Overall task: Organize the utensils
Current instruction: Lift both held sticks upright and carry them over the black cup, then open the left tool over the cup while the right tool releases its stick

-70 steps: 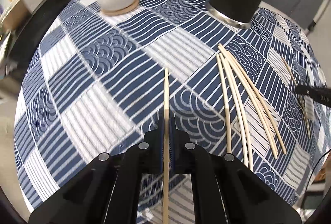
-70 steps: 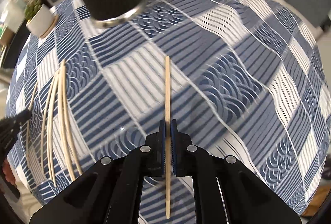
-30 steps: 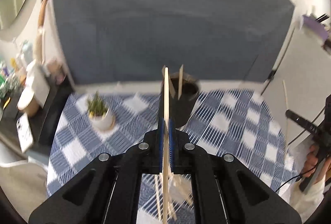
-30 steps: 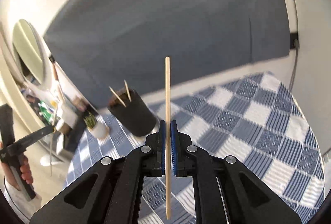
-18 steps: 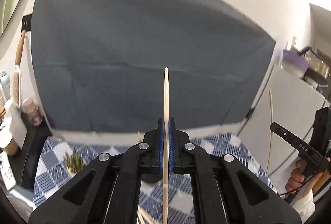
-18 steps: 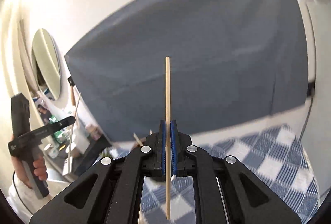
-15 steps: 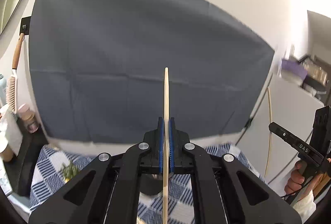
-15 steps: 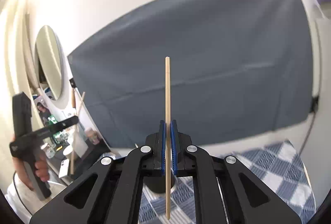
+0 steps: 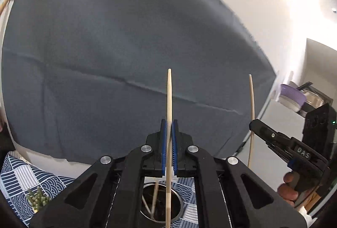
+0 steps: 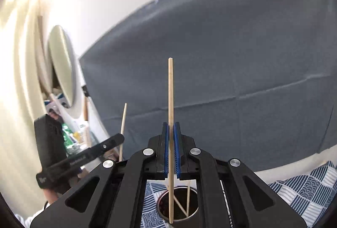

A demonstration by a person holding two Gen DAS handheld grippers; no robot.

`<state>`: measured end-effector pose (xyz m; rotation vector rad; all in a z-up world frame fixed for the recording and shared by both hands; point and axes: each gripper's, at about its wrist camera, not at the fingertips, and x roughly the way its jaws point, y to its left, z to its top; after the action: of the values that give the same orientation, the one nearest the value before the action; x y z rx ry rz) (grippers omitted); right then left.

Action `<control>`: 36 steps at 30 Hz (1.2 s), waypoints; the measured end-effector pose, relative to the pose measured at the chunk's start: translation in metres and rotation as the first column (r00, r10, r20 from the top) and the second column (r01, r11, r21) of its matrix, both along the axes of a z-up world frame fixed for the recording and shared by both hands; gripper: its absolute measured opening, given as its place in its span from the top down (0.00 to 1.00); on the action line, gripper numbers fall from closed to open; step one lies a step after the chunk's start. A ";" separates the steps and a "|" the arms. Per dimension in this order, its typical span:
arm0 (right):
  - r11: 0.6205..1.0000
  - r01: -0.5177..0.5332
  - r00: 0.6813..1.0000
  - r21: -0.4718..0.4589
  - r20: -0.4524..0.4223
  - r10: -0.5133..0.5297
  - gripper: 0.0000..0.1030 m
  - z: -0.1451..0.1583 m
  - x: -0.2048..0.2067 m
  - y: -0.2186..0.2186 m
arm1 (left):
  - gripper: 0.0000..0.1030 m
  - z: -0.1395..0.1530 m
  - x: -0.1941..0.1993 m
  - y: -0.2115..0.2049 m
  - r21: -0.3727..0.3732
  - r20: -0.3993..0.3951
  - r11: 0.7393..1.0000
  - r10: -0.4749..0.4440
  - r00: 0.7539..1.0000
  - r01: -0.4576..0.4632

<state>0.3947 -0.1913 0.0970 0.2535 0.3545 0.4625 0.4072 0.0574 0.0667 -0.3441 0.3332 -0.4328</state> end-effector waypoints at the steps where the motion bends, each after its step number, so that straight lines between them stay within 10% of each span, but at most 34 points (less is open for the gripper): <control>1: 1.000 0.004 1.000 -0.002 -0.017 -0.004 0.95 -0.007 0.007 0.004 | 0.95 -0.006 0.006 -0.001 0.005 -0.001 1.000 0.002 1.000 -0.002; 23: 0.997 0.060 0.984 0.049 -0.172 -0.051 0.92 -0.114 0.053 0.030 | 0.95 -0.091 0.052 -0.021 -0.034 -0.033 0.996 -0.083 0.996 0.082; 29: 0.995 0.084 0.977 0.055 -0.201 -0.071 0.90 -0.118 0.043 0.016 | 0.78 -0.083 0.035 -0.021 -0.005 -0.027 0.999 -0.050 0.998 0.050; 36: 0.988 0.153 0.974 -0.010 -0.167 -0.152 0.62 -0.096 0.013 -0.006 | 0.57 -0.067 0.013 -0.012 0.004 -0.032 1.000 0.000 0.999 0.000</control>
<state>0.4078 -0.1971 0.0011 0.3207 0.4954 0.2906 0.4201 0.0450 -0.0007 -0.3478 0.3649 -0.4271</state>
